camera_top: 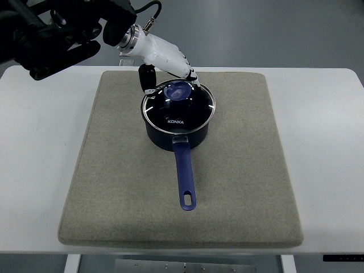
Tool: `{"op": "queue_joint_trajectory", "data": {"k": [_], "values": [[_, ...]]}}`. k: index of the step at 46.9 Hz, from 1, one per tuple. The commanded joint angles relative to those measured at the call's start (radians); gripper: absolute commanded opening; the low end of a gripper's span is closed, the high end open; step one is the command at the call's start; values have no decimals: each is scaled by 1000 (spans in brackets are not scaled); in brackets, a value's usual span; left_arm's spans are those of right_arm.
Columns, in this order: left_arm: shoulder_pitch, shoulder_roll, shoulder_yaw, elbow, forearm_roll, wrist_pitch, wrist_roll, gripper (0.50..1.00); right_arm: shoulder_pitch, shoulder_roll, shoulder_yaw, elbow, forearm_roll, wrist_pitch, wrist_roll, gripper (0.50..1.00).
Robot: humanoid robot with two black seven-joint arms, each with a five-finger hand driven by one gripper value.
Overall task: Open pot lid and place left with left hand
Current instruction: 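Lower the left hand onto the blue knob of the glass lid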
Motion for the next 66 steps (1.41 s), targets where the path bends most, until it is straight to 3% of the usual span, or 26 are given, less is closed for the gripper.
{"op": "queue_joint_trajectory", "data": {"k": [1, 66], "values": [[11, 0, 1, -2, 1, 0, 0, 958, 0, 0, 0, 1, 0, 0, 0, 917], [43, 0, -13, 30, -14, 29, 0, 977, 0, 0, 0, 1, 0, 0, 0, 917]]}}
